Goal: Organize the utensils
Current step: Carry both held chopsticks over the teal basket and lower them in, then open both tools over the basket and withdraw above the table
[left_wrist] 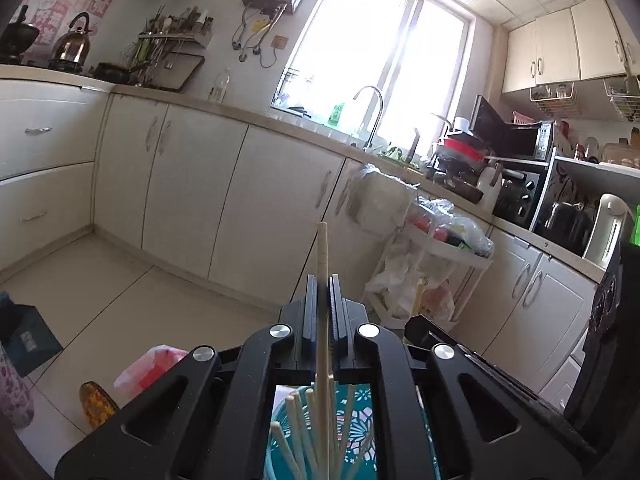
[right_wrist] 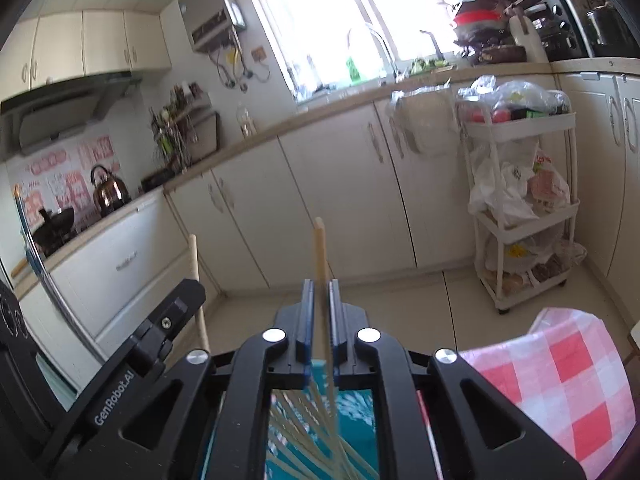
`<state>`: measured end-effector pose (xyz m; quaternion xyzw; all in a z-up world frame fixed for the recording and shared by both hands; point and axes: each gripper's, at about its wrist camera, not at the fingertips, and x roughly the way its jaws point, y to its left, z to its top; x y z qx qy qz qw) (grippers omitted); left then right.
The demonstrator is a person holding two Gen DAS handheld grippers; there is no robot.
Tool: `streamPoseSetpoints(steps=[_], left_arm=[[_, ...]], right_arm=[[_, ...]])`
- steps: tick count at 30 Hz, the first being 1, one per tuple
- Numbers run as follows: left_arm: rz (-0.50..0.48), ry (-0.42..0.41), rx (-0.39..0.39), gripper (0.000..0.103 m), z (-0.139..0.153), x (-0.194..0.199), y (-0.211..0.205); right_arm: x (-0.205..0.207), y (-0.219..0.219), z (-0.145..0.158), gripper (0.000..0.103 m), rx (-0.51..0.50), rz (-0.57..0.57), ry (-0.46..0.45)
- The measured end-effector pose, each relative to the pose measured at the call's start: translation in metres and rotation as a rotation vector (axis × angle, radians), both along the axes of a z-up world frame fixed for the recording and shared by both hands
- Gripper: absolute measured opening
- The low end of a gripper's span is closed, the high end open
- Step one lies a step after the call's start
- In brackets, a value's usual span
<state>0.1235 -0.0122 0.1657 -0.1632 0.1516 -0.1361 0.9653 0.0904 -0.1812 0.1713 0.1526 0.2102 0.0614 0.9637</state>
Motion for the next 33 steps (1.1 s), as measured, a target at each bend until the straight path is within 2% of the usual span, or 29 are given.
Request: streamPoseSetpoints(steps=[4, 8, 10, 12, 15, 18, 23, 29, 33], left_arm=[[-0.002, 0.028, -0.006, 0.005, -0.011, -0.003, 0.006], [-0.01, 0.061, 0.019, 0.008, -0.01, -0.019, 0.014], [-0.016, 0.08, 0.048, 0.021, -0.007, -0.035, 0.018], [0.0, 0.1, 0.08, 0.059, -0.003, -0.056, 0.024], [0.029, 0.098, 0.131, 0.079, 0.006, -0.1, 0.03], [0.041, 0.099, 0.208, 0.093, 0.014, -0.143, 0.033], [0.044, 0.114, 0.302, 0.095, 0.016, -0.215, 0.044], [0.08, 0.197, 0.263, 0.095, 0.012, -0.266, 0.071], [0.084, 0.214, 0.282, 0.095, 0.014, -0.288, 0.075]], right_arm=[[-0.007, 0.004, -0.009, 0.03, -0.022, 0.016, 0.035], [-0.031, -0.007, -0.004, 0.041, 0.015, -0.009, 0.04], [-0.053, -0.012, 0.003, 0.048, 0.034, -0.023, 0.032], [-0.08, -0.014, 0.009, 0.068, 0.028, -0.039, 0.034], [-0.132, -0.013, 0.015, 0.08, 0.006, -0.068, 0.041], [-0.177, -0.01, 0.017, 0.089, -0.028, -0.08, 0.063], [-0.246, 0.0, 0.013, 0.092, -0.078, -0.097, 0.095], [-0.292, 0.02, 0.011, 0.092, -0.109, -0.057, 0.123], [-0.311, 0.03, 0.012, 0.094, -0.121, -0.029, 0.121]])
